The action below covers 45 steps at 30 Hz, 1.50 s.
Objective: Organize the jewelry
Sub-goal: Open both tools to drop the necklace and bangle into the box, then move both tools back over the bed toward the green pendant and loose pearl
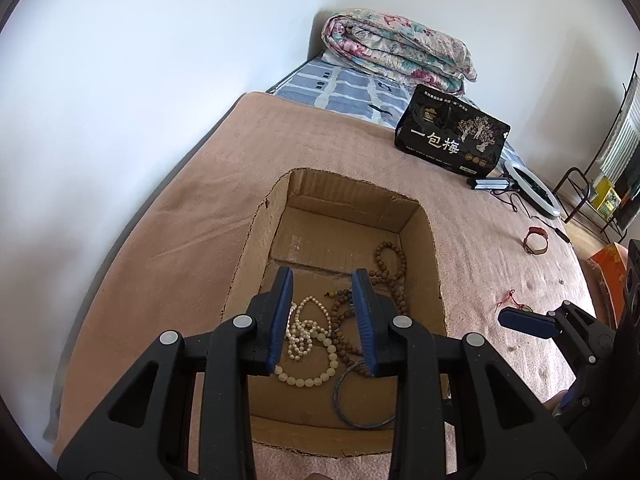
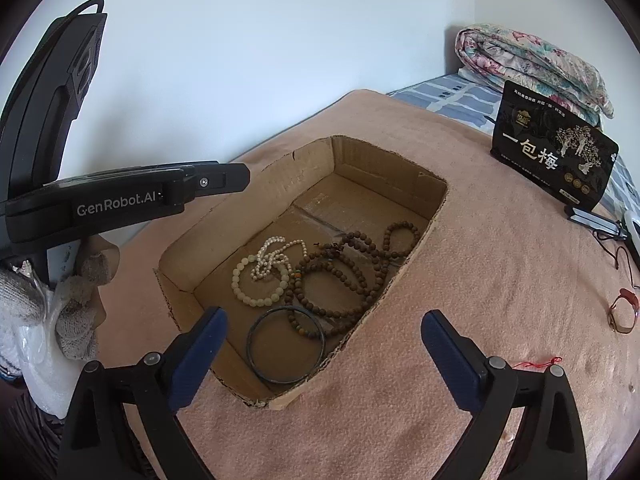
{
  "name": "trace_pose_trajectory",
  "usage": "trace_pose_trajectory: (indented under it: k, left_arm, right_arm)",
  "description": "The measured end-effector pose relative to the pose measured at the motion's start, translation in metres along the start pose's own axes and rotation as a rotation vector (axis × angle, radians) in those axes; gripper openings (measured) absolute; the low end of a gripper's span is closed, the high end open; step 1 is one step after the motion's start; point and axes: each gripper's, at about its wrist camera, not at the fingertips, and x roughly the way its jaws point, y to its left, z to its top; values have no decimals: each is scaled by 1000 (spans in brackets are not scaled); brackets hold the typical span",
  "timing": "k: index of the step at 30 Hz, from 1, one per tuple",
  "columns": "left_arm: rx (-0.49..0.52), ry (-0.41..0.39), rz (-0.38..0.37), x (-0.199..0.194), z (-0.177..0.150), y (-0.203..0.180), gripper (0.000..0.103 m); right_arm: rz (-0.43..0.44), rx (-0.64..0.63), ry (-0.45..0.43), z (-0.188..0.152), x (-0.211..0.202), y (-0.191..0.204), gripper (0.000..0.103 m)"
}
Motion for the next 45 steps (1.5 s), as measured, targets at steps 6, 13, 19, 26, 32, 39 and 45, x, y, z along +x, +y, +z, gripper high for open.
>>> trace_pose_trajectory:
  k: [6, 13, 19, 26, 32, 39, 45]
  left_arm:
    - [19, -9, -18, -3, 3, -17, 30]
    - [62, -14, -40, -7, 4, -45, 30]
    - [70, -5, -81, -6, 5, -66, 30]
    - [110, 10, -142, -6, 2, -100, 30]
    - [168, 36, -190, -1, -8, -132, 30]
    - [230, 68, -251, 5, -19, -170, 30]
    - [281, 99, -284, 14, -31, -197, 30]
  right_arm:
    - [-26, 40, -14, -5, -14, -19, 100]
    - [-76, 100, -33, -14, -34, -53, 100]
    - [-122, 157, -50, -24, -55, -84, 101]
    - [-177, 226, -64, -40, -81, -125, 102]
    - [-227, 290, -89, -53, -106, -161, 102]
    - [-255, 358, -97, -70, -123, -193, 102]
    - [-266, 407, -76, -89, -126, -218, 101]
